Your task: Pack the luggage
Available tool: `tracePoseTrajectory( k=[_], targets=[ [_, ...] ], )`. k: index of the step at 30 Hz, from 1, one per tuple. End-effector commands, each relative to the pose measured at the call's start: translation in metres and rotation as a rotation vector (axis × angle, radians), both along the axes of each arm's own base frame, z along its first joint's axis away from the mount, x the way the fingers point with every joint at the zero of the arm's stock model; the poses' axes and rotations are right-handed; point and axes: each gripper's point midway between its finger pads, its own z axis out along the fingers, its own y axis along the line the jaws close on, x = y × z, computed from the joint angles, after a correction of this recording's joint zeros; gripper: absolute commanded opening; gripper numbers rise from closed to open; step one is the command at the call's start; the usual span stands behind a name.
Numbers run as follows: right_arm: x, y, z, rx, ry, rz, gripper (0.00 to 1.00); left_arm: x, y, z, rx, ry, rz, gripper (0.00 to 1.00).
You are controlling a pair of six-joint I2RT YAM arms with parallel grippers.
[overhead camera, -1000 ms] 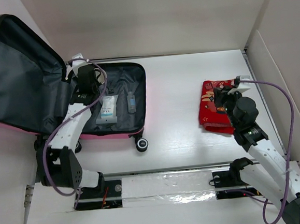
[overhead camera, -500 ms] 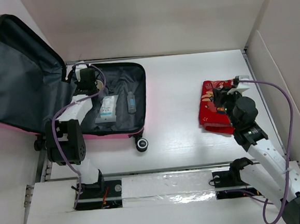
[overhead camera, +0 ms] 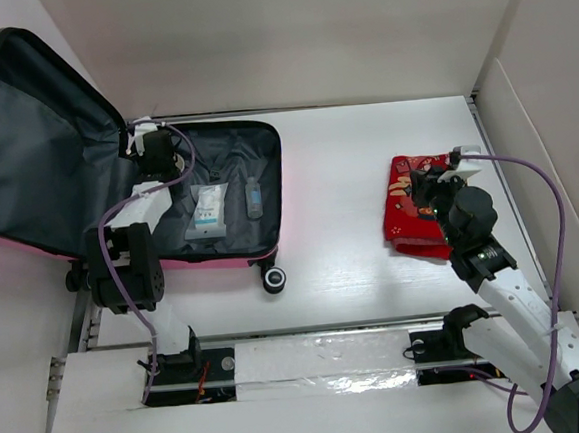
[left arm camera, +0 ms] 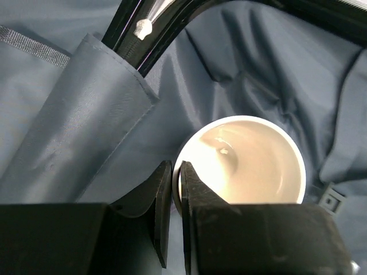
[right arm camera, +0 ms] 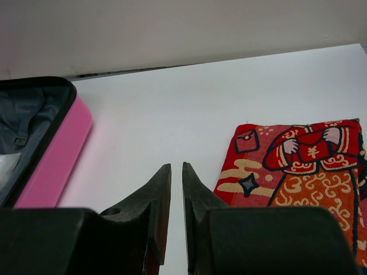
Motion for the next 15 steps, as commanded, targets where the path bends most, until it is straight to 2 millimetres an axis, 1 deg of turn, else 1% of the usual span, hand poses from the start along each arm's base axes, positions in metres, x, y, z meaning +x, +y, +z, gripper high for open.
tracePoseTrajectory(
  k=[1,3,6,7,8,9,10,11,12,13,14,15],
  targets=[
    [0.001,-0.002,0.019,0.004,-0.057,-0.002,0.2,0.009,0.014,0.016,0.053,-0.077,0.048,0.0],
    [0.001,-0.002,0.02,0.005,-0.059,-0.001,0.2,0.005,0.015,0.009,0.057,-0.059,0.049,0.0],
    [0.0,-0.002,0.021,0.005,-0.06,-0.004,0.2,-0.001,0.001,0.004,0.078,-0.037,0.02,0.0],
    [0.0,-0.003,0.022,0.008,-0.064,-0.005,0.2,-0.003,-0.002,0.004,0.085,-0.031,0.018,0.06],
    [0.0,-0.003,0.021,0.007,-0.061,-0.009,0.2,-0.005,-0.006,0.005,0.083,-0.031,0.013,0.1],
    [0.0,-0.004,0.022,0.008,-0.063,-0.01,0.2,-0.011,-0.008,0.0,0.07,-0.008,0.01,0.12],
    [-0.001,-0.004,0.022,0.008,-0.064,-0.009,0.2,-0.013,-0.01,-0.002,0.047,-0.013,0.018,0.19],
    [-0.001,-0.004,0.023,0.01,-0.066,-0.009,0.2,-0.017,-0.01,0.005,0.036,-0.029,0.025,0.23],
    [-0.001,-0.003,0.023,0.01,-0.064,-0.007,0.2,-0.024,-0.011,-0.001,0.025,-0.014,0.025,0.28],
    [-0.001,-0.003,0.023,0.01,-0.066,-0.007,0.2,-0.027,-0.013,0.0,0.01,-0.017,0.023,0.36],
    [-0.001,-0.004,0.023,0.01,-0.064,-0.009,0.2,-0.031,-0.015,0.009,-0.006,-0.039,0.019,0.39],
    [-0.001,-0.003,0.023,0.01,-0.064,-0.007,0.2,-0.037,-0.016,0.007,-0.021,-0.032,0.02,0.41]
  ],
)
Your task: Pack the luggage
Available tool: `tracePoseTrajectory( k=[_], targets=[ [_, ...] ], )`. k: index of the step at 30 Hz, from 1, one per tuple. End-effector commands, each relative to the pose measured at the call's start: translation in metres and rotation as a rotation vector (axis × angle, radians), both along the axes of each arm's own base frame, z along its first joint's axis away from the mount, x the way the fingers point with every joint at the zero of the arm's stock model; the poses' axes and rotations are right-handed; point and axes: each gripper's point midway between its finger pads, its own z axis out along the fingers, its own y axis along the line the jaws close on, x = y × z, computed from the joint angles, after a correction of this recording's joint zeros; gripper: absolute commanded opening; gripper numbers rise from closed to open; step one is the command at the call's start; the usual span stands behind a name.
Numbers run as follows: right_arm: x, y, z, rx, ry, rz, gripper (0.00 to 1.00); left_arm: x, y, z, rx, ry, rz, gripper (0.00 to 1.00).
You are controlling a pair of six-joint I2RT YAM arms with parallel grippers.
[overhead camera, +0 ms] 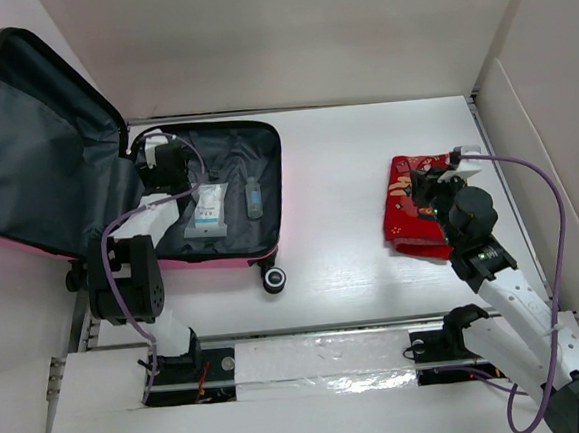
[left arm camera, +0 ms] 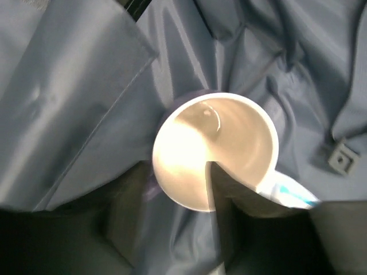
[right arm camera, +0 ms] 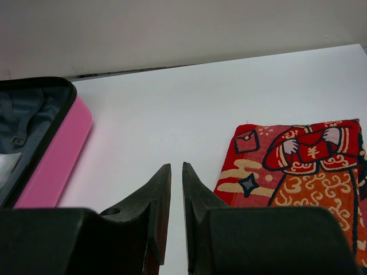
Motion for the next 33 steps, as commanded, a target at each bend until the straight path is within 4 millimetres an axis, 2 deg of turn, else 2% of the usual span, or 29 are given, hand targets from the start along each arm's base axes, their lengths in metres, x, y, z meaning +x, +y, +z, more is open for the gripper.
tracePoseTrajectory(
  k=[1,2,4,6,7,8,10,11,12,13,14,15,16,17,19,20,21,22,23,24,25,26,27,28,29,31,32,33],
  targets=[
    [-0.001,-0.004,0.023,0.009,-0.062,-0.008,0.2,-0.013,-0.004,0.036,-0.06,-0.104,0.015,0.49],
    [-0.002,-0.004,0.024,0.01,-0.065,-0.008,0.2,-0.015,-0.008,0.048,-0.081,-0.137,-0.005,0.53],
    [-0.003,-0.006,0.025,0.012,-0.07,-0.016,0.2,-0.022,-0.011,0.054,-0.103,-0.15,-0.016,0.58],
    [-0.003,-0.01,0.025,0.012,-0.069,-0.033,0.2,-0.028,-0.018,0.082,-0.133,-0.219,-0.054,0.59],
    [-0.002,-0.01,0.024,0.01,-0.068,-0.033,0.2,-0.027,-0.021,0.082,-0.142,-0.217,-0.065,0.59],
    [-0.001,-0.009,0.023,0.01,-0.064,-0.031,0.2,-0.03,-0.027,0.099,-0.167,-0.259,-0.098,0.59],
    [0.002,-0.008,0.018,0.008,-0.047,-0.031,0.16,-0.032,-0.046,0.119,-0.189,-0.314,-0.159,0.55],
    [0.003,-0.008,0.016,0.011,-0.037,-0.035,0.12,-0.036,-0.06,0.137,-0.212,-0.358,-0.223,0.53],
    [0.005,-0.01,0.013,0.012,-0.026,-0.049,0.1,-0.037,-0.072,0.147,-0.224,-0.383,-0.265,0.51],
    [0.007,-0.011,0.008,0.013,-0.009,-0.061,0.07,-0.037,-0.087,0.159,-0.24,-0.407,-0.31,0.43],
    [0.008,-0.012,0.006,0.02,-0.001,-0.069,0.0,-0.04,-0.12,0.169,-0.268,-0.42,-0.403,0.39],
    [0.01,-0.015,0.003,0.02,0.007,-0.091,0.0,-0.04,-0.139,0.186,-0.286,-0.449,-0.452,0.35],
    [0.011,-0.017,0.0,0.021,0.016,-0.102,0.0,-0.041,-0.161,0.195,-0.305,-0.459,-0.504,0.24],
    [0.014,-0.018,-0.005,0.023,0.032,-0.116,0.0,-0.046,-0.204,0.193,-0.332,-0.434,-0.596,0.17],
    [0.015,-0.026,-0.009,0.021,0.047,-0.167,0.0,-0.051,-0.253,0.214,-0.376,-0.467,-0.681,0.01],
    [0.016,-0.029,-0.012,0.017,0.056,-0.185,0.0,-0.059,-0.297,0.203,-0.385,-0.433,-0.752,0.0],
    [0.016,-0.037,-0.014,0.012,0.063,-0.227,0.0,-0.061,-0.32,0.214,-0.401,-0.459,-0.789,0.0],
    [0.015,-0.041,-0.016,0.006,0.071,-0.248,0.0,-0.063,-0.34,0.211,-0.412,-0.447,-0.818,0.0],
    [0.015,-0.047,-0.018,0.006,0.079,-0.279,0.0,-0.059,-0.367,0.185,-0.437,-0.384,-0.849,0.0],
    [0.013,-0.06,-0.022,0.0,0.096,-0.338,0.0,-0.068,-0.396,0.179,-0.467,-0.369,-0.908,0.0],
    [0.012,-0.066,-0.024,0.002,0.103,-0.366,0.0,-0.068,-0.413,0.178,-0.492,-0.363,-0.941,0.0],
    [0.011,-0.073,-0.027,0.01,0.11,-0.394,0.0,-0.068,-0.437,0.149,-0.508,-0.291,-0.995,0.0],
    [0.011,-0.078,-0.029,0.01,0.122,-0.412,0.04,-0.071,-0.453,0.141,-0.545,-0.264,-1.022,0.04],
    [0.012,-0.091,-0.031,0.013,0.132,-0.444,0.09,-0.074,-0.472,0.142,-0.574,-0.256,-1.069,0.19],
    [0.014,-0.097,-0.033,0.019,0.138,-0.453,0.21,-0.074,-0.489,0.114,-0.594,-0.188,-1.107,0.25],
    [0.025,-0.103,-0.045,0.026,0.187,-0.427,0.39,-0.083,-0.515,0.109,-0.642,-0.167,-1.163,0.37],
    [0.027,-0.123,-0.05,0.043,0.209,-0.475,0.54,-0.083,-0.523,0.091,-0.652,-0.13,-1.179,0.4],
    [0.031,-0.131,-0.059,0.055,0.239,-0.485,0.61,-0.082,-0.527,0.088,-0.661,-0.124,-1.184,0.43]
  ],
)
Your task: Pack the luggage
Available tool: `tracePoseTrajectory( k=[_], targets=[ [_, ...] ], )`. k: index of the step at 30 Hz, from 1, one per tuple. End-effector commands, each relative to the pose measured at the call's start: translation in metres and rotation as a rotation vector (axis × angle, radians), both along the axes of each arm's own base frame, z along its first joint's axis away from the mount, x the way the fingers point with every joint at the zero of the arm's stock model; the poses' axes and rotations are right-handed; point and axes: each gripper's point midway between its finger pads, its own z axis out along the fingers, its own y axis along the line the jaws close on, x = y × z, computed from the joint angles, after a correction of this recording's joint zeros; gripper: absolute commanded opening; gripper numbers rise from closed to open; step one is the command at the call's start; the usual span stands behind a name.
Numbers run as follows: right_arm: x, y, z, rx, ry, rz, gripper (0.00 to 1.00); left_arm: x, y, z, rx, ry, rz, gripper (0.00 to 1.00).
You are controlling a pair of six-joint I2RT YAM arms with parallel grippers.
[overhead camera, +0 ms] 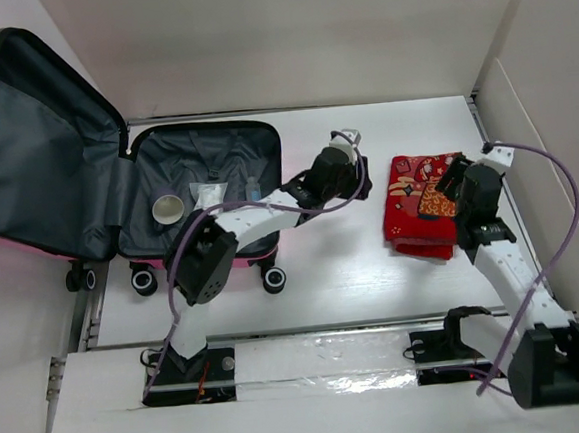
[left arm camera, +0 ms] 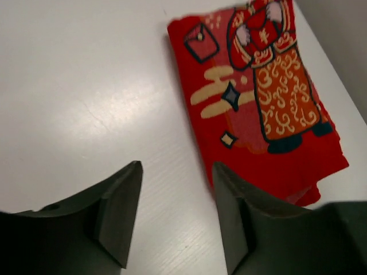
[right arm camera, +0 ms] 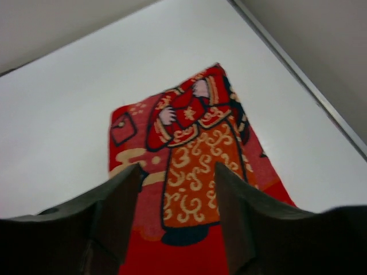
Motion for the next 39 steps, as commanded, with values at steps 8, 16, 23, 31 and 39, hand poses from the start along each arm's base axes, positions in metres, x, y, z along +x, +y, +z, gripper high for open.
tracePoseTrajectory(
  k=[8,16,23,31,39],
  targets=[
    [0.029,-0.069,-0.081,0.283,0.161,-0.066,0.92,-0.022,-0.036,0.013,-0.171,0.033,-0.13,0.7],
    [0.045,-0.053,-0.123,0.462,0.235,0.083,0.9,-0.023,-0.015,-0.007,-0.117,0.044,-0.091,0.73],
    [0.063,0.006,-0.139,0.537,0.276,0.271,0.84,-0.015,-0.008,-0.024,-0.105,0.078,-0.085,0.76],
    [0.073,0.057,-0.136,0.537,0.276,0.431,0.82,0.001,0.008,-0.061,-0.043,0.161,-0.029,0.82],
    [0.066,0.046,-0.086,0.455,0.17,0.427,1.0,0.012,0.017,-0.091,0.009,0.202,0.072,0.88]
  ],
)
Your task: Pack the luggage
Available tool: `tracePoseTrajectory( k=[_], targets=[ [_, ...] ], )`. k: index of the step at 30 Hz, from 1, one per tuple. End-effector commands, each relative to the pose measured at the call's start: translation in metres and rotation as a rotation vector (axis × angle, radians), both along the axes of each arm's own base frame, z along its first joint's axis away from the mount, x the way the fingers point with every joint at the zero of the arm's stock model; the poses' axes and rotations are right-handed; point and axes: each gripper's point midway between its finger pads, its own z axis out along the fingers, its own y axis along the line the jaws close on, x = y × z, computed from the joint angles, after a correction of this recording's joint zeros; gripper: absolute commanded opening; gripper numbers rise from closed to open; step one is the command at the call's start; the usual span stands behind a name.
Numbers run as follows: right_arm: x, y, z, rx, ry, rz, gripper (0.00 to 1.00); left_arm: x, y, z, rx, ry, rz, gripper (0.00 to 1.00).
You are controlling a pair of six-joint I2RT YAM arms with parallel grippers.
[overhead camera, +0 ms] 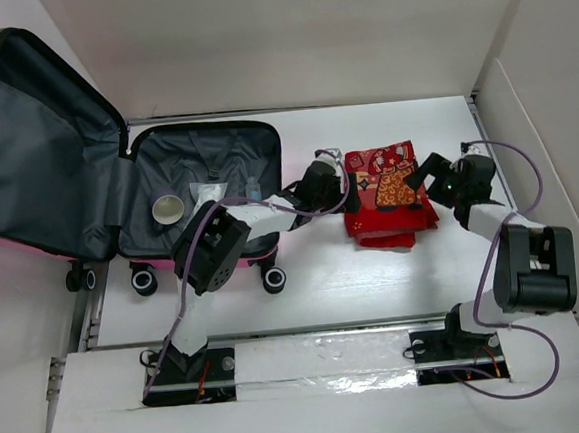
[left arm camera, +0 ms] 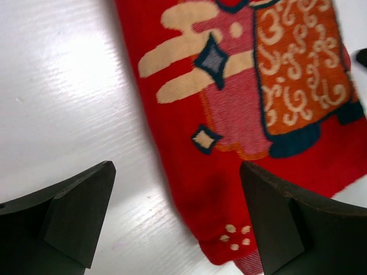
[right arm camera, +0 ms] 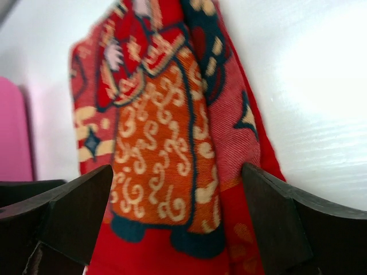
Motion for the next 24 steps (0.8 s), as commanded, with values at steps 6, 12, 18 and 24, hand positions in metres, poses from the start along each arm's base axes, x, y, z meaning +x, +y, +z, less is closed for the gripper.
tracePoseTrajectory(
  k=[6,12,18,24],
  targets=[
    [-0.012,-0.019,0.093,-0.143,-0.234,-0.062,1.0,0.027,-0.02,0.002,-0.021,0.008,0.04,0.91],
    [-0.027,-0.011,0.124,-0.18,-0.328,-0.027,1.0,0.042,-0.035,-0.021,-0.08,0.101,0.025,0.9],
    [-0.033,0.01,0.139,-0.187,-0.379,0.022,0.99,0.049,-0.046,-0.035,-0.076,0.115,0.053,0.79],
    [-0.043,0.05,0.158,-0.149,-0.459,0.13,0.96,0.057,-0.058,-0.031,-0.107,0.081,0.064,0.14]
  ],
)
